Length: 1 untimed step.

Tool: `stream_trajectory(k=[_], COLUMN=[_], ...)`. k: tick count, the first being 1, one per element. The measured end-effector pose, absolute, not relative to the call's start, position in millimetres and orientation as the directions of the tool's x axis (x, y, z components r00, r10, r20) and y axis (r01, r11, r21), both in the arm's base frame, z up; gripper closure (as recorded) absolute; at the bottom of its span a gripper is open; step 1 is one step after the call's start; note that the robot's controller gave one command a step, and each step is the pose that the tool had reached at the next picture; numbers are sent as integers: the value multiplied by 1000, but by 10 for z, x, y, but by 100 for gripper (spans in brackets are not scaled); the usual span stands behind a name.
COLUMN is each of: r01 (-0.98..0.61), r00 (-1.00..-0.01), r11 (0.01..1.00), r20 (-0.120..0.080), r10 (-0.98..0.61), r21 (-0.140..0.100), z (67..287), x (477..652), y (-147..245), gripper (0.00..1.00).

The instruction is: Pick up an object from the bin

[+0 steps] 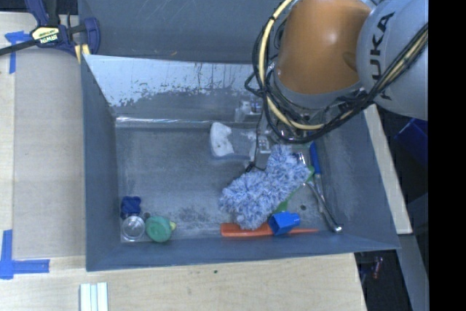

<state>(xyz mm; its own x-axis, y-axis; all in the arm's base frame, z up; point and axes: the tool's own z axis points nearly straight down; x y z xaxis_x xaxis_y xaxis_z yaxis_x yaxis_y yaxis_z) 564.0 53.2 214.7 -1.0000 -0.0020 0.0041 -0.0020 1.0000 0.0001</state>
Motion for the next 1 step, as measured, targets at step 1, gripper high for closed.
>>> stream_trajectory(k=[1], r01=[0], r00=[-1000], r11=[1000], r20=[-3], r10=[0], r21=[1], z=[2185], x=[5656], y=[529], gripper=[0])
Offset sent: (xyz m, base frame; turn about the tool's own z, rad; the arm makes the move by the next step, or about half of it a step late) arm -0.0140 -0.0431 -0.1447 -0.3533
